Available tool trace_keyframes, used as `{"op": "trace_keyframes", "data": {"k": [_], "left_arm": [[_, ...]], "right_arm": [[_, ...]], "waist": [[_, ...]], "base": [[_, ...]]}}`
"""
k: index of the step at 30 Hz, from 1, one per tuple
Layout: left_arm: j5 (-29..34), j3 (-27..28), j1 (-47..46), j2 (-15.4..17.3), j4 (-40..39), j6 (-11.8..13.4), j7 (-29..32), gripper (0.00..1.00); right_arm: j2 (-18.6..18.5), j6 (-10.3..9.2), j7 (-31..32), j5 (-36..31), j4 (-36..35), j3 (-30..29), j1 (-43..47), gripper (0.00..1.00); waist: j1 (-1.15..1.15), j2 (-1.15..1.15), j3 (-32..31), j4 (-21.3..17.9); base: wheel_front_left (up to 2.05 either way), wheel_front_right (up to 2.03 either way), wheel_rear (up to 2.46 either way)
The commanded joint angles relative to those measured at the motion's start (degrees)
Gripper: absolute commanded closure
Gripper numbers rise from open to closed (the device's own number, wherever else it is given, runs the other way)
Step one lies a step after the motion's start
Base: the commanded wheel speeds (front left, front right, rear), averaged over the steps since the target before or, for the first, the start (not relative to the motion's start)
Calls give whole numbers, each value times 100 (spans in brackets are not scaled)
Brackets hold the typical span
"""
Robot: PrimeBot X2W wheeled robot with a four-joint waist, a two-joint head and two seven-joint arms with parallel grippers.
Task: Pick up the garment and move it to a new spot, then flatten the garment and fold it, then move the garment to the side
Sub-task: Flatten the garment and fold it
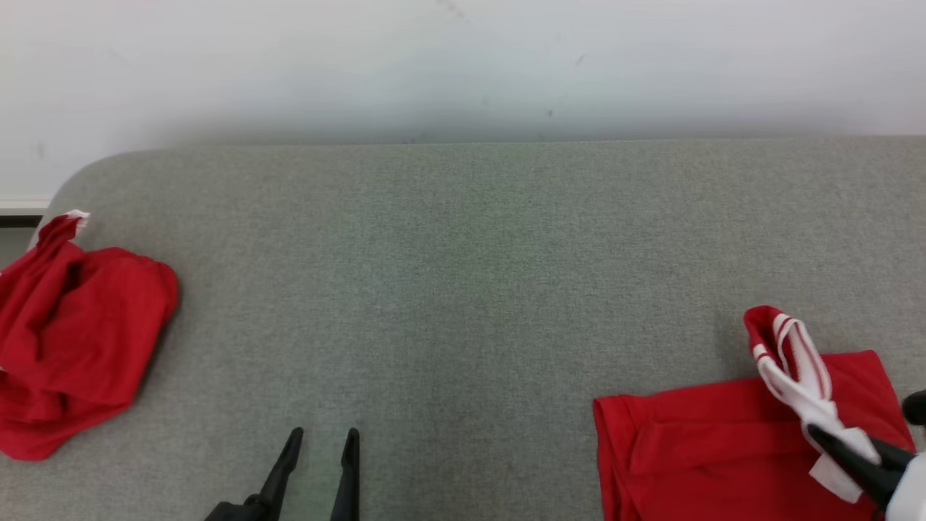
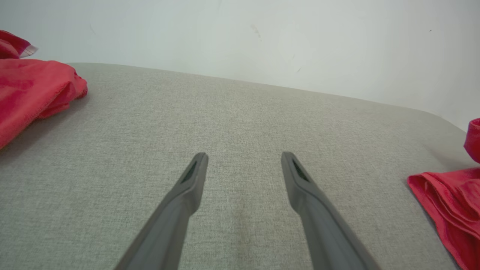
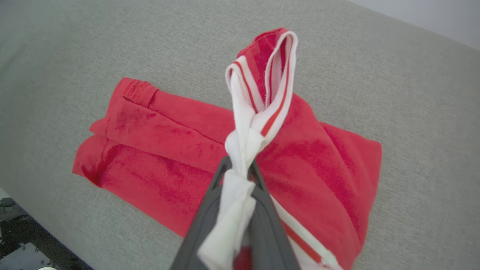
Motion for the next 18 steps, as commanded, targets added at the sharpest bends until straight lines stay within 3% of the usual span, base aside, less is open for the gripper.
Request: {"op": "trace_keyframes", "data": {"k": [1, 11, 18], "left_arm": [[-27, -10, -41, 16, 21, 12, 0, 0], [-43, -45, 59, 15, 110, 85, 0, 0], [-13, 16, 37, 14, 157, 66, 0, 0]], "right_arm": [[75, -14, 47, -44, -57, 59, -67, 100], [1028, -13, -127, -335, 215, 569, -206, 100], [1278, -13, -220, -485, 370, 904, -309, 100]], "waist": [[0, 0, -4, 27], [0, 0, -42, 114], [0, 0, -32, 105]], "base": [[0, 0, 0], [0, 0, 0], [0, 0, 0]]}}
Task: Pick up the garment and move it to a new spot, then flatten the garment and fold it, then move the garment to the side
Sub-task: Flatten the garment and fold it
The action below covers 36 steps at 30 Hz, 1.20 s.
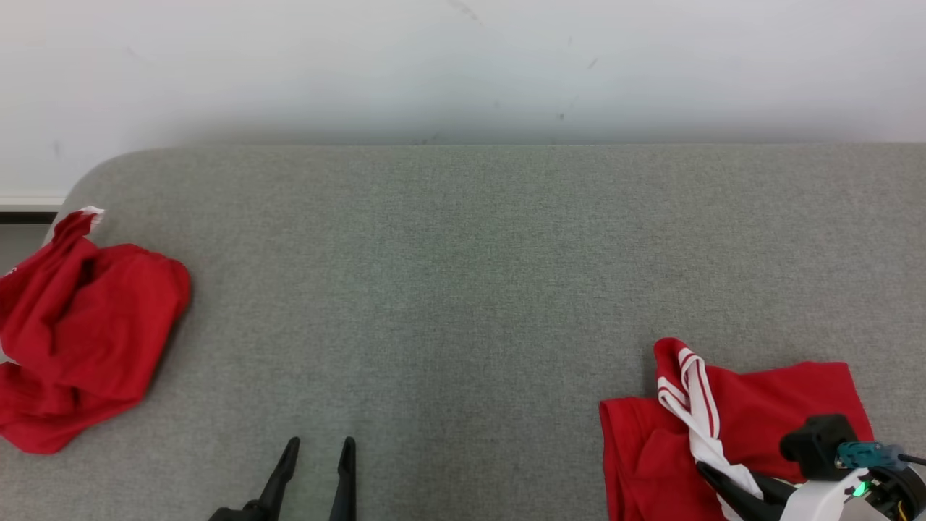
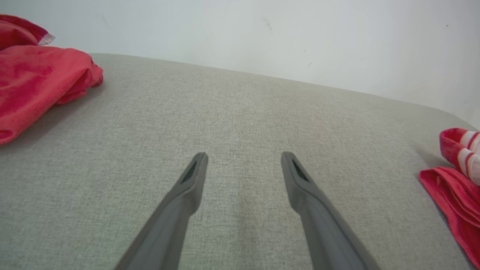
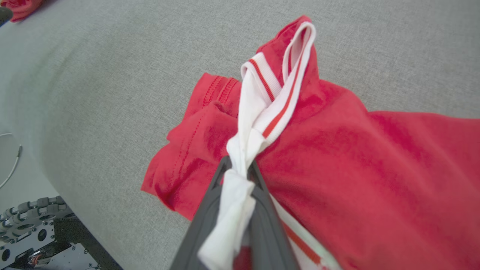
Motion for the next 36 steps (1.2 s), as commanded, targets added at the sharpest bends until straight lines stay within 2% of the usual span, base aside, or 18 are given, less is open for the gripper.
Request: {"op": "trace_keyframes", "data": {"k": [1, 11, 14, 15, 16, 17, 18, 24, 28, 31, 32, 33, 36], "left_arm": [[33, 7, 12, 15, 13, 5, 0, 0], [15, -22, 40, 16, 60, 29, 0, 0], [34, -4, 55, 16, 67, 28, 0, 0], [41, 0, 54, 16, 71, 24, 0, 0], [41, 0, 54, 16, 71, 24, 0, 0], [44, -2, 53, 16, 75, 19, 0, 0], [46, -7, 43, 16, 89, 16, 0, 0], [55, 8, 63, 16, 112, 21, 0, 0], [62, 61, 130, 16, 126, 20, 0, 0], [76, 116, 162, 15, 77, 29, 0, 0], [79, 152, 193, 16, 43, 31, 0, 0], [79, 152, 193, 16, 43, 31, 0, 0], [99, 220, 224, 16, -24, 29, 0, 0]], "right_arm": [[15, -12, -48, -54, 6, 68, -94, 100], [30, -12, -193, -49, -21, 554, -198, 99], [41, -12, -237, -33, -7, 659, -227, 86], [52, -12, -249, -32, 7, 684, -239, 79], [52, -12, -249, -32, 7, 684, -239, 79], [71, -12, -273, -28, 24, 706, -251, 56], [136, -12, -398, -59, 42, 718, -306, 0], [290, -12, -782, -19, -99, 707, -293, 0], [211, -12, -1146, -229, -197, 519, -129, 0], [175, -12, -1516, -538, -212, 152, 102, 0], [199, -13, -1799, -777, -158, -254, 312, 0], [199, -13, -1799, -777, -158, -254, 312, 0], [339, -13, -2263, -1216, -15, -935, 639, 0]], "waist": [[0, 0, -1, -9], [0, 0, -36, -32], [0, 0, -26, -49], [0, 0, -23, -54], [0, 0, -23, -54], [0, 0, -21, -59], [0, 0, -18, -66], [0, 0, -57, -90], [0, 0, -165, -128], [0, 0, -250, -161], [0, 0, -293, -191], [0, 0, -293, -191], [0, 0, -362, -245]], "base": [[0, 0, 0], [0, 0, 0], [0, 0, 0], [0, 0, 0], [0, 0, 0], [0, 0, 0], [0, 0, 0], [0, 0, 0], [0, 0, 0], [0, 0, 0], [0, 0, 0], [0, 0, 0], [0, 0, 0]]}}
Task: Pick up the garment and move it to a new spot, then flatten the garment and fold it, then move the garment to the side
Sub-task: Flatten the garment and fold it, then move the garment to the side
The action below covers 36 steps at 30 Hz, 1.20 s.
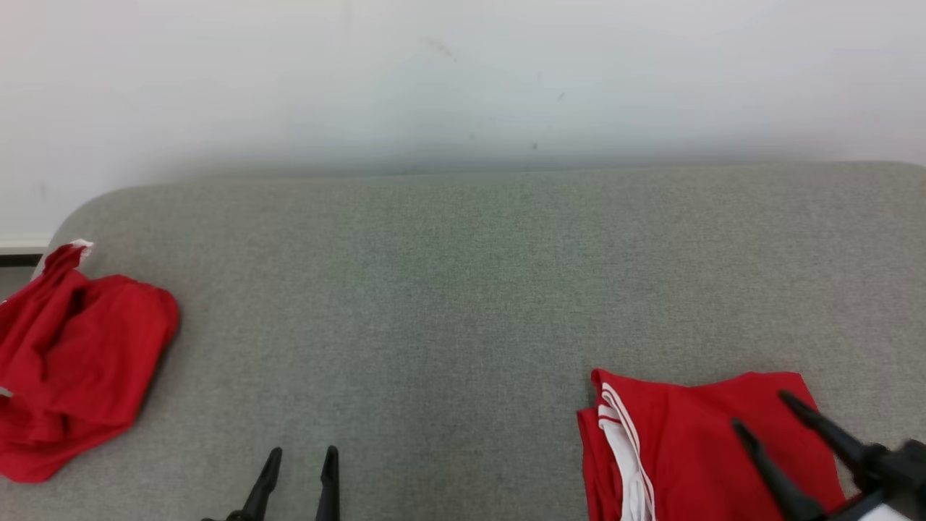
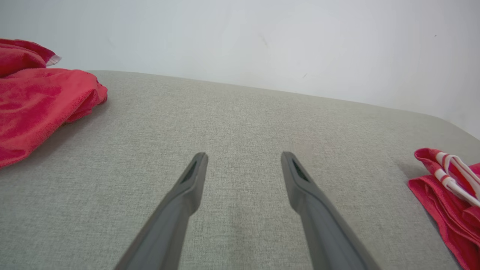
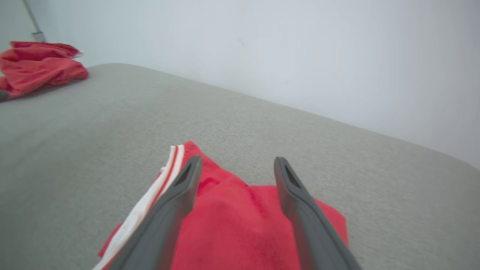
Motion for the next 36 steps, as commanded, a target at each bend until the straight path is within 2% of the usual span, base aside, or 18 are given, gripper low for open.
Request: {"op": "trace_keyframes", "data": {"k": [1, 6, 9, 15, 19, 23, 30, 33, 36], "left_arm": [[64, 27, 78, 19, -25, 18, 0, 0], [133, 86, 103, 19, -124, 29, 0, 0], [180, 97, 154, 19, -185, 22, 0, 0], [210, 151, 306, 19, -261, 39, 0, 0], [177, 181, 378, 18, -290, 43, 0, 0], [205, 230, 424, 18, -313, 16, 0, 0], [231, 282, 422, 19, -339, 7, 0, 0], [230, 289, 417, 18, -365, 17, 0, 0], [249, 302, 371, 18, -391, 17, 0, 0]], "right_arm": [[-5, -12, -79, -151, 47, -102, 111, 0], [338, -13, -771, -1000, 458, -1094, 556, 0], [619, -12, -984, -1271, 739, -1487, 751, 0], [1195, -13, -1040, -1427, 995, -2076, 1060, 0], [1383, -13, -1041, -1495, 1187, -2229, 1217, 0], [1479, -13, -1042, -1496, 1192, -2270, 1233, 0], [1394, -13, -1043, -1362, 1042, -2282, 1067, 0], [1289, -13, -1042, -1116, 1031, -2198, 1023, 0], [1041, -13, -1019, -558, 1178, -1988, 927, 0]], "waist": [[0, 0, -36, -26], [0, 0, -166, -86], [0, 0, -252, -109], [0, 0, -401, -116], [0, 0, -441, -87], [0, 0, -439, -87], [0, 0, -426, -102], [0, 0, -411, -107], [0, 0, -322, -107]], "base": [[0, 0, 0], [0, 0, 0], [0, 0, 0], [0, 0, 0], [0, 0, 0], [0, 0, 0], [0, 0, 0], [0, 0, 0], [0, 0, 0]]}}
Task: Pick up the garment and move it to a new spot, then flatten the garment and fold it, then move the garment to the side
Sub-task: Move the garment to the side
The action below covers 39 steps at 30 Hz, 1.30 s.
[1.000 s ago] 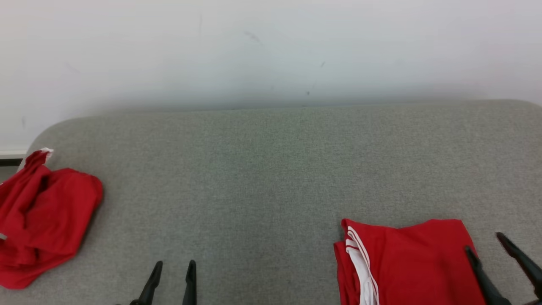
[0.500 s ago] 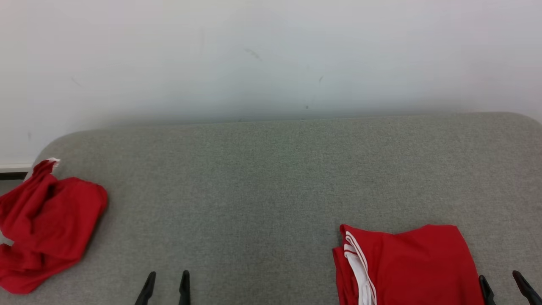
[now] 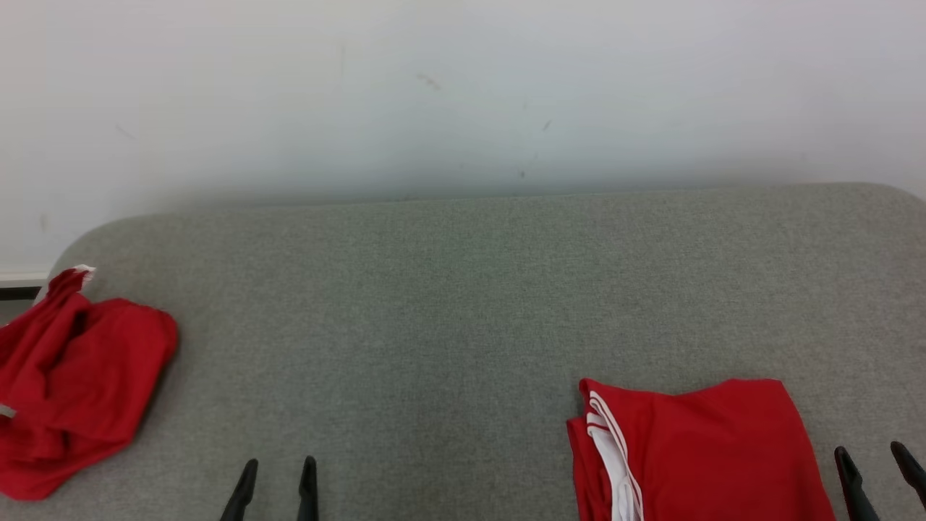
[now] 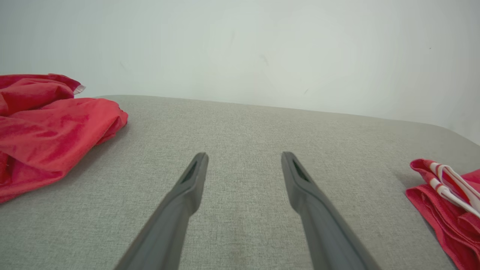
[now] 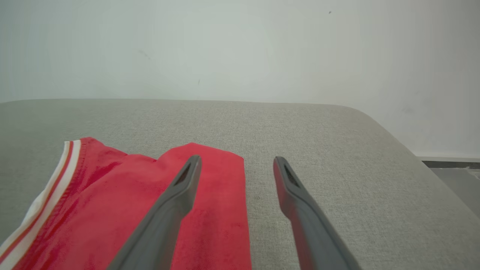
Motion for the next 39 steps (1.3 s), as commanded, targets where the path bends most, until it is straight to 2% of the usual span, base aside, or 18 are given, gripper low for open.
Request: {"op": "trace_keyframes", "data": {"k": [1, 8, 13, 19, 30, 31, 33, 34, 39], "left_arm": [[48, 31, -20, 19, -32, 6, 0, 0], [158, 66, -234, 19, 18, -120, 0, 0], [262, 78, -339, 18, 53, -190, 0, 0], [334, 84, -402, 18, 76, -195, 0, 0], [426, 102, -630, 19, 103, -288, 0, 0], [418, 94, -634, 18, 105, -288, 0, 0], [383, 81, -631, 18, 113, -273, 0, 0], [368, 73, -625, 18, 115, -266, 0, 0], [271, 2, -551, 18, 111, -210, 0, 0]], "right_arm": [[-248, -14, 106, 422, 107, 117, -210, 0], [-999, -13, 1573, 1786, 252, 576, -716, 0], [-1244, -13, 2489, 2584, 421, 914, -969, 0], [-1218, -13, 2963, 3126, 944, 1158, -1248, 0], [-965, 2, 3161, 3665, 1335, 1867, -1709, 0], [-931, 9, 3184, 3734, 1325, 1977, -1737, 34], [-907, 14, 3173, 3862, 1269, 2171, -1791, 82], [-906, 14, 3170, 3921, 1225, 2261, -1811, 100], [-1149, 11, 2930, 4135, 997, 2632, -2003, 100]], "waist": [[1, 0, 110, 0], [1, 0, 373, 77], [1, 0, 500, 196], [1, 0, 635, 345], [1, 0, 808, 670], [1, 0, 804, 696], [1, 0, 792, 732], [1, 0, 781, 748], [1, 0, 720, 773]], "base": [[0, 0, 0], [0, 0, 0], [0, 0, 0], [0, 0, 0], [0, 0, 0], [0, 0, 0], [0, 0, 0], [0, 0, 0], [0, 0, 0]]}}
